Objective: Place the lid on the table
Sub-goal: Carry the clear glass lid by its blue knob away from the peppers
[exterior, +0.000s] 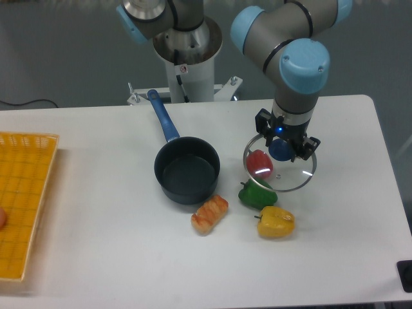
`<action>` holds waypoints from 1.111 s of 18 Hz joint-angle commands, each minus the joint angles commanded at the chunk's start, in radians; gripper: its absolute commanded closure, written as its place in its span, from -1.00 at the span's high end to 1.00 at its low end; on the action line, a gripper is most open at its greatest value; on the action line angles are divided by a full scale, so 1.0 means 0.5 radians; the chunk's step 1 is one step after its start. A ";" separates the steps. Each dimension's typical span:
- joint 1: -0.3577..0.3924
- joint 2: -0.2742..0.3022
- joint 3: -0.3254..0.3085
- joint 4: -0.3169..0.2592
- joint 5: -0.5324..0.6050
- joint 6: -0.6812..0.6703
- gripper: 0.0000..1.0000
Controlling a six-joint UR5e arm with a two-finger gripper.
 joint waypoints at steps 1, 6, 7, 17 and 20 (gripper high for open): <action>0.003 -0.003 -0.003 0.006 0.000 0.003 0.21; 0.074 0.000 -0.006 0.006 -0.003 0.123 0.21; 0.077 -0.003 -0.003 0.009 -0.003 0.123 0.21; 0.218 -0.061 -0.006 0.043 0.000 0.371 0.21; 0.239 -0.095 -0.006 0.098 0.003 0.429 0.21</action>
